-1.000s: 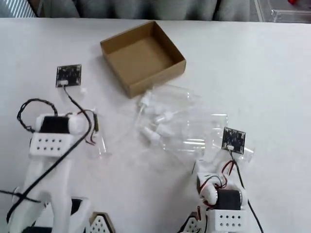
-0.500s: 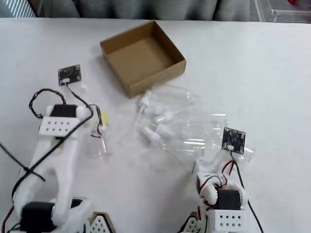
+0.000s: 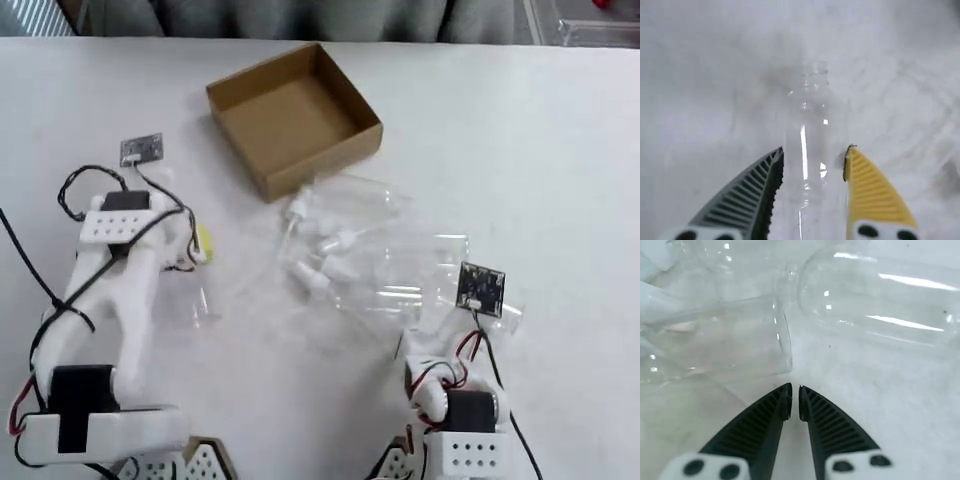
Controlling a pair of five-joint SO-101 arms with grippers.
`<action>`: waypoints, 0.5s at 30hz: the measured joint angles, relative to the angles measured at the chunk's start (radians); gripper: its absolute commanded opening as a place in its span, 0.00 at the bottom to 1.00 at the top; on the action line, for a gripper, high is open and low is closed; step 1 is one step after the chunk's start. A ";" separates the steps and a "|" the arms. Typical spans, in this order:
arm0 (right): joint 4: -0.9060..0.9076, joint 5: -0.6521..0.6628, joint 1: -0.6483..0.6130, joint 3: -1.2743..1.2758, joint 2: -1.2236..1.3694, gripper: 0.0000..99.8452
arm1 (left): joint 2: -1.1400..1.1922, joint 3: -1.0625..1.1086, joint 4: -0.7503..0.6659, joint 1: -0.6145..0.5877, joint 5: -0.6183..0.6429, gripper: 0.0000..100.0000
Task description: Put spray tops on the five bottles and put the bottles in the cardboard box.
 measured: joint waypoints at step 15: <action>0.000 0.000 0.000 0.000 0.000 0.02 | 0.012 0.000 -0.008 -0.040 -0.072 0.30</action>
